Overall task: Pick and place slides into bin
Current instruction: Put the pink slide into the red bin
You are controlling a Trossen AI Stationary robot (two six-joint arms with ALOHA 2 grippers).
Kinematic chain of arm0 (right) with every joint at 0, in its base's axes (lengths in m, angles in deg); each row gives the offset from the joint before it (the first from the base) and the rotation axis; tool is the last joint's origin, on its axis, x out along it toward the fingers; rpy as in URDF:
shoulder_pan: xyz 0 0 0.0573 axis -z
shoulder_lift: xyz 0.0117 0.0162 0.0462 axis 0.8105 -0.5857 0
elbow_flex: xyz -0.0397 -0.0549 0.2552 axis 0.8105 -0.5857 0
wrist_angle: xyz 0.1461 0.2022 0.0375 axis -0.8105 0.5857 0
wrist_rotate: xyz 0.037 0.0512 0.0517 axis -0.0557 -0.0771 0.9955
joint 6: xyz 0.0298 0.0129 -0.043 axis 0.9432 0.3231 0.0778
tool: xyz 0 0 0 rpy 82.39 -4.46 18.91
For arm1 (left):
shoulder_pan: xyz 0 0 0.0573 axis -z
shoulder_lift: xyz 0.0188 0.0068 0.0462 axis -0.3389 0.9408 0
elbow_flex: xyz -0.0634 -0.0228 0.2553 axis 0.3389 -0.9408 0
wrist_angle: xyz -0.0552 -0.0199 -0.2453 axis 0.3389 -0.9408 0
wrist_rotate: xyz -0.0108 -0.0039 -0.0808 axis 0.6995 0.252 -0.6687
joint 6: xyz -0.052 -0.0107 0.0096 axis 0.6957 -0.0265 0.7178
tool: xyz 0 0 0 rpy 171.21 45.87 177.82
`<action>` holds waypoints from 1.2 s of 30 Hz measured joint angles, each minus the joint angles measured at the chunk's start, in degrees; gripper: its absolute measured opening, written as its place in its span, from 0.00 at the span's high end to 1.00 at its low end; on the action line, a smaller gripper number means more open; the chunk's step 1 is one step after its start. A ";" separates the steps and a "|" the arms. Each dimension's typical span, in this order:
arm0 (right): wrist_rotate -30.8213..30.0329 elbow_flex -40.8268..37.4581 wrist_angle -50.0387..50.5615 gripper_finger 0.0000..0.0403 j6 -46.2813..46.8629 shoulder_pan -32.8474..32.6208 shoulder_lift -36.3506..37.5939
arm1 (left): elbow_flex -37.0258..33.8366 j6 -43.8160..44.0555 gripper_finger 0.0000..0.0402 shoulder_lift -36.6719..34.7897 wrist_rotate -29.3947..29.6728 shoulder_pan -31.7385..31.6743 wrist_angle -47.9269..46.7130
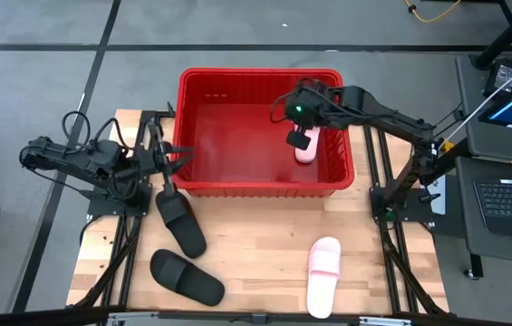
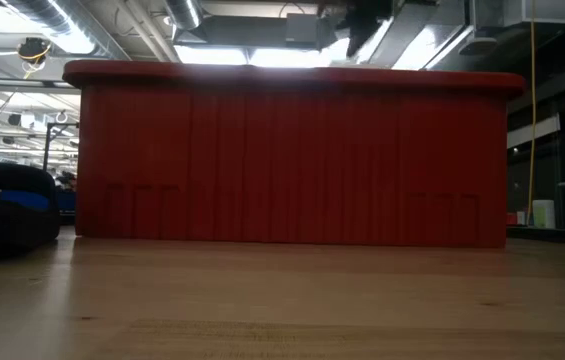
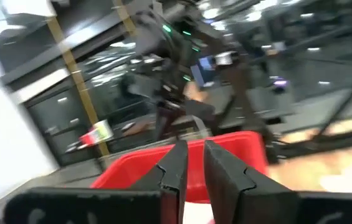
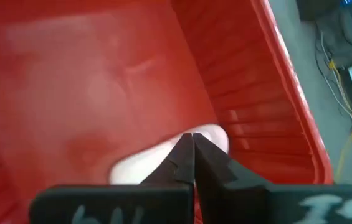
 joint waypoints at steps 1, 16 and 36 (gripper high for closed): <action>0.00 1.15 0.52 0.99 0.80 -1.51 0.00 | 0.00 0.00 0.91 0.00 -1.96 0.00 -0.81; 0.77 4.37 0.59 0.99 18.64 -26.07 0.00 | 0.02 14.59 1.00 -3.07 -11.09 0.00 -12.91; -0.63 4.32 13.59 0.99 56.35 -53.39 -2.91 | 0.02 28.96 1.00 -3.04 -7.92 0.00 -19.68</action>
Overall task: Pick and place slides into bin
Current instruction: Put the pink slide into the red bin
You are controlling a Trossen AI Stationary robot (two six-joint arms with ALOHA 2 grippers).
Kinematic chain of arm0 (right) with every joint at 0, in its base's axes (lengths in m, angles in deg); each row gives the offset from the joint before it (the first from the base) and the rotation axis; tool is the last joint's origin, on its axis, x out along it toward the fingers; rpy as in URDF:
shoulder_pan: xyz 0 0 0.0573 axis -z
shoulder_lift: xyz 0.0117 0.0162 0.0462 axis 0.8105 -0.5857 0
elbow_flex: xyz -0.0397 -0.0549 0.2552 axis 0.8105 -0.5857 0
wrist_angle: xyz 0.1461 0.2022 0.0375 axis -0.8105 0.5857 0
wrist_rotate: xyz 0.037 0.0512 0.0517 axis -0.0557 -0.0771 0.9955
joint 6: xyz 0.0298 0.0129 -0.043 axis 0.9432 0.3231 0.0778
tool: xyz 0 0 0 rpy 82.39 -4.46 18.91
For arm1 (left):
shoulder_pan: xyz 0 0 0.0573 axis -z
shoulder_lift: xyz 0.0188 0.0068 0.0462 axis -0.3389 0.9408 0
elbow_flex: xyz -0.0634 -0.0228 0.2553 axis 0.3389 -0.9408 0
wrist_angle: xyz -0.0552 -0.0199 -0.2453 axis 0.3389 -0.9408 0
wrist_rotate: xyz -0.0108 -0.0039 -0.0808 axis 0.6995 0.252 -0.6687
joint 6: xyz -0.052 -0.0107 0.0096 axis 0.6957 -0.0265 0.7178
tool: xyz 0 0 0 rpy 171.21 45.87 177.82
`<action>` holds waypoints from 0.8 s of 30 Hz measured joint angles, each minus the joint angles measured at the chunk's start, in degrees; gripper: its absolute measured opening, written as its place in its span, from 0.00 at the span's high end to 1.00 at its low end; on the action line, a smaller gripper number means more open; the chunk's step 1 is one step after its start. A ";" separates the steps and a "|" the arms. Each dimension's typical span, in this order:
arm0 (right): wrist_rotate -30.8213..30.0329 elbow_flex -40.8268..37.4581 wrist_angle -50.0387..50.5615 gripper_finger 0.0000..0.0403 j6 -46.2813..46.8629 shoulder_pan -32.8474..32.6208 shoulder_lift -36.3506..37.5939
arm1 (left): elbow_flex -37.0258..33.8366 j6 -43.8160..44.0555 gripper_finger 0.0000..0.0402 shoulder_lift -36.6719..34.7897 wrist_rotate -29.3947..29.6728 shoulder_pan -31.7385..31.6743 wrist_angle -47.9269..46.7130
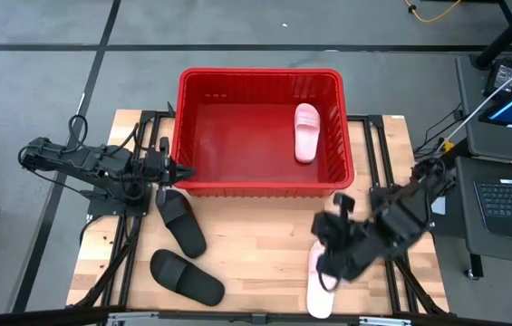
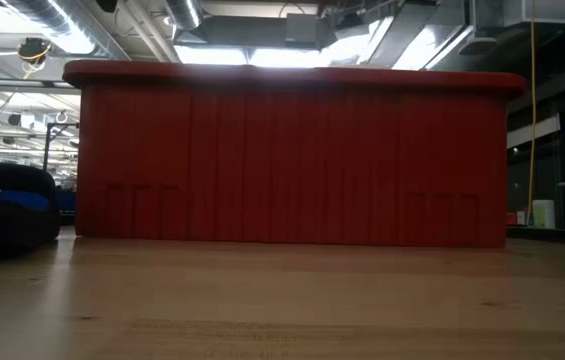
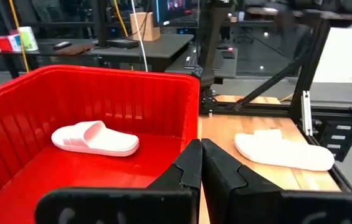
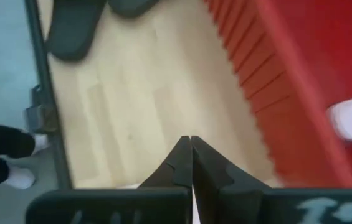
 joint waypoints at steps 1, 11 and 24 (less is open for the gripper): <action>0.75 0.00 -0.02 0.99 1.39 -1.26 -0.62 | 0.00 0.45 1.00 0.00 0.03 0.00 0.02; 10.29 -0.07 -0.05 0.99 16.60 -9.75 -6.52 | 0.00 -0.98 1.00 0.00 0.15 0.00 0.02; 15.98 -0.09 0.63 0.99 17.98 -12.28 -15.15 | 0.00 2.44 1.00 0.22 3.47 0.00 -0.46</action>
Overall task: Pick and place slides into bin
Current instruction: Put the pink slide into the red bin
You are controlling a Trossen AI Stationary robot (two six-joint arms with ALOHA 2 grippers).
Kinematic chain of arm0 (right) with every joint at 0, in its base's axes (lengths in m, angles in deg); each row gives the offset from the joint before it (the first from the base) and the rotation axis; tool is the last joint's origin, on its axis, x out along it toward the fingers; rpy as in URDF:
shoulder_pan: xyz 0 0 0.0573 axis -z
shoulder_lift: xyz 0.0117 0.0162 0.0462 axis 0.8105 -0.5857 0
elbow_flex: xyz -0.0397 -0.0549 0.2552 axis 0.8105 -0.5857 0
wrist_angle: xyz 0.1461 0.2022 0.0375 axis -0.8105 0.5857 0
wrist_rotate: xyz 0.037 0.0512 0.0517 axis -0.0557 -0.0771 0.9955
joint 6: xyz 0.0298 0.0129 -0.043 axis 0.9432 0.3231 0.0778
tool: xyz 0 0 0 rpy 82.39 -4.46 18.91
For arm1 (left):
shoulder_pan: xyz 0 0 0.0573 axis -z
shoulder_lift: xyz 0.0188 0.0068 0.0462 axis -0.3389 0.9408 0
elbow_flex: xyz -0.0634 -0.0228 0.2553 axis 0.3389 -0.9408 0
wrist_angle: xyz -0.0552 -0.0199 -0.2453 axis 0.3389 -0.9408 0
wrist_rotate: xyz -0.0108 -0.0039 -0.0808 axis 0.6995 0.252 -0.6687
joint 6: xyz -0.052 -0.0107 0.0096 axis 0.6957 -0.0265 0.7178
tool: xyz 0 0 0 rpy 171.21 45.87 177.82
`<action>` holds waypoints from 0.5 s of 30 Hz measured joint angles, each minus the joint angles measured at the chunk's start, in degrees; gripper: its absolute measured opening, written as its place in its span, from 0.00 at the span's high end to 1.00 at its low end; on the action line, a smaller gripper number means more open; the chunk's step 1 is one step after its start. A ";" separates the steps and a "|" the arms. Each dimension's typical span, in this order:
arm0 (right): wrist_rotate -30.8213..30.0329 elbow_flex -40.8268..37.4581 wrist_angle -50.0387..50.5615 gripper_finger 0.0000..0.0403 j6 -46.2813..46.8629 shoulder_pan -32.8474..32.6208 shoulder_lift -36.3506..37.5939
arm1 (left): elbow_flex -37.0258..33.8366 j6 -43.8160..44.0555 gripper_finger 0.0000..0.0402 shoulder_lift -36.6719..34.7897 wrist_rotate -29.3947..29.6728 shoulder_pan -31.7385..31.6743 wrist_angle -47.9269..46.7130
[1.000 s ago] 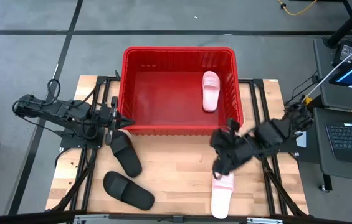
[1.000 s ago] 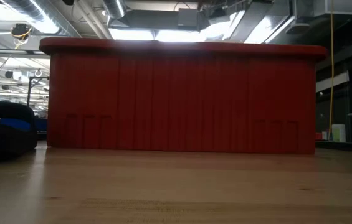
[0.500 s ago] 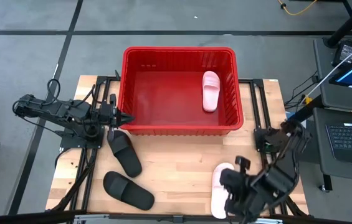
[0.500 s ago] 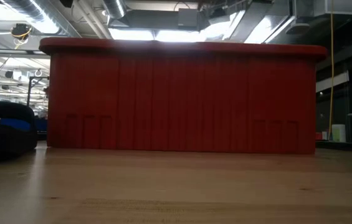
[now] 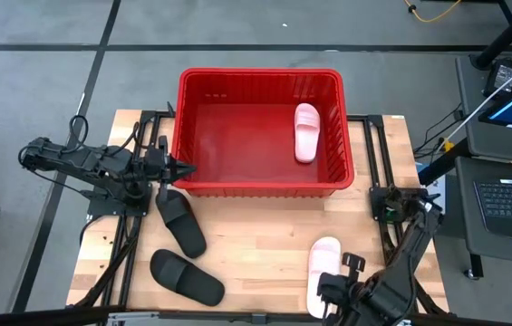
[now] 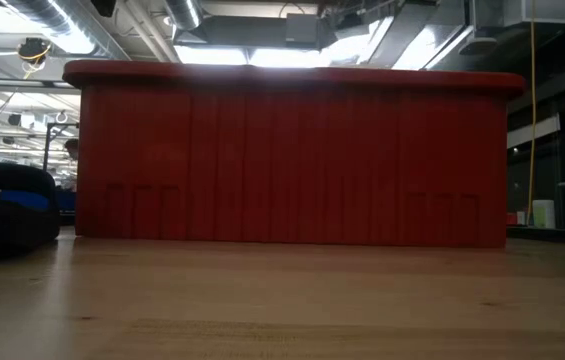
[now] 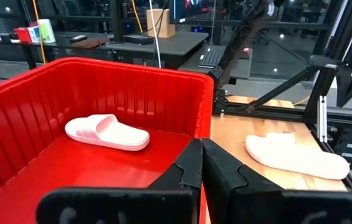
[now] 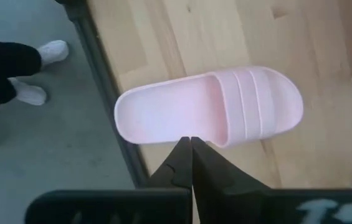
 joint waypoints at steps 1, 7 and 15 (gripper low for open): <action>-0.02 0.00 -0.04 0.98 0.00 0.00 -0.63 | 0.00 0.00 0.99 0.00 0.00 0.00 0.00; -0.04 0.00 0.00 0.92 -0.20 -0.02 -4.85 | 0.00 0.05 0.99 0.00 0.00 0.00 0.00; -2.68 0.00 0.09 0.87 -0.37 -0.02 -8.45 | -0.01 4.06 0.99 0.00 -1.15 0.00 0.01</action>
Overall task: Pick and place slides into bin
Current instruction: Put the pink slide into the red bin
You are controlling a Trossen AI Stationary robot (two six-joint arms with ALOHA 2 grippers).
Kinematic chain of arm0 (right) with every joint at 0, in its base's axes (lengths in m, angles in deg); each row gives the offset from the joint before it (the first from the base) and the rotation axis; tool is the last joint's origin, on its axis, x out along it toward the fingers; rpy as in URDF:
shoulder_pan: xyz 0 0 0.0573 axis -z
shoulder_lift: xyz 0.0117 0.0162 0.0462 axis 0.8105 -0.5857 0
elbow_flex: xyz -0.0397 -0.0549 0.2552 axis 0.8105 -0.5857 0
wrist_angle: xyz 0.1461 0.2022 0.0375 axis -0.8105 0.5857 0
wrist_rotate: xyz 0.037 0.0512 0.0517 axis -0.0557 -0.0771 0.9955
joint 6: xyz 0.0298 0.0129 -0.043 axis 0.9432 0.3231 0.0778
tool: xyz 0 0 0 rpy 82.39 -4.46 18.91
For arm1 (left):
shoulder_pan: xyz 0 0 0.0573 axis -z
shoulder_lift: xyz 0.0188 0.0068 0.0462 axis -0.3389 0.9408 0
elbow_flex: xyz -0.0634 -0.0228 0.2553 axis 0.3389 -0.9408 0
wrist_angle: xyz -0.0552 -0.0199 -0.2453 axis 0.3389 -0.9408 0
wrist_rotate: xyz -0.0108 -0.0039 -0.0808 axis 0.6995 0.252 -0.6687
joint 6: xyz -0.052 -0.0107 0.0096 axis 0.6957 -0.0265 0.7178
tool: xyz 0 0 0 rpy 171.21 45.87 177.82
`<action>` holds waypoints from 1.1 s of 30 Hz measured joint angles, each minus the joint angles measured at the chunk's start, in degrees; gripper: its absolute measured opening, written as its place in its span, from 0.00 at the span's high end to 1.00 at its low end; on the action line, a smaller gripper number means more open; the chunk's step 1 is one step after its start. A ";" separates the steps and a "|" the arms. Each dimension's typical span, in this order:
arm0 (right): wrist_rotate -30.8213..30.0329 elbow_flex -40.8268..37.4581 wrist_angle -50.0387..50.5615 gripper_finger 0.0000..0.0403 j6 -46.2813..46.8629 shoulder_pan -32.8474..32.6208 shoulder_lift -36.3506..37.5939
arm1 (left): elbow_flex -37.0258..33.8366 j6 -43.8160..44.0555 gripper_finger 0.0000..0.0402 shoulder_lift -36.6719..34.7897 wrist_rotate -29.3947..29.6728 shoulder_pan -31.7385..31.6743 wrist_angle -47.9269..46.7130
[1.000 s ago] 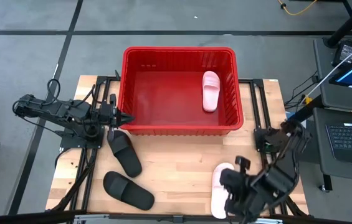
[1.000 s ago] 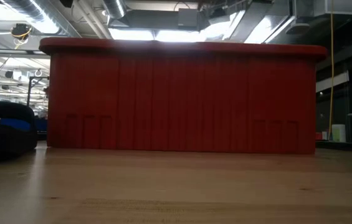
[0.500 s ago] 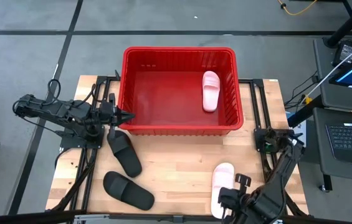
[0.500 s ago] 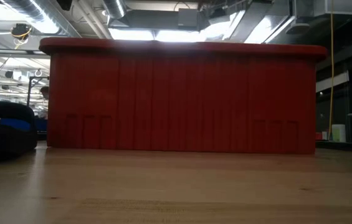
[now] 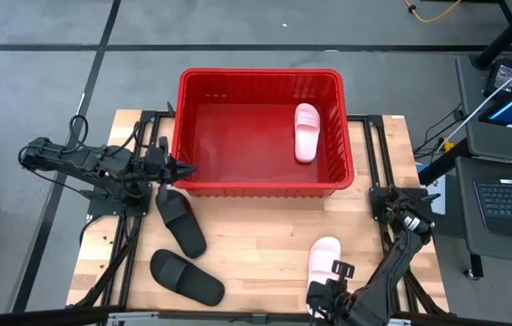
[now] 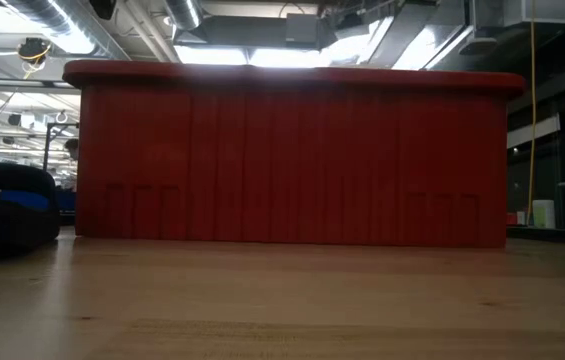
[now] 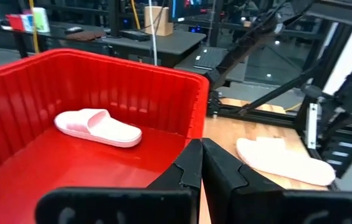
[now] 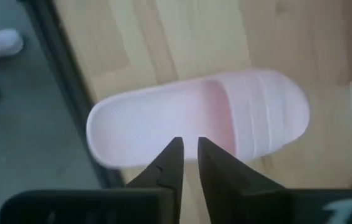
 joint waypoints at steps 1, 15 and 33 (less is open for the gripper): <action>-1.47 0.00 0.00 0.86 0.00 0.00 -0.13 | -0.01 0.16 0.98 0.00 -0.58 0.00 -0.01; -8.86 0.00 0.02 0.68 1.21 -1.02 -0.13 | -0.01 0.48 0.98 0.00 -3.28 0.00 -0.01; -4.47 -9.72 0.08 0.56 4.75 -3.07 -0.18 | -0.01 -1.99 0.89 0.02 -3.31 0.00 -0.08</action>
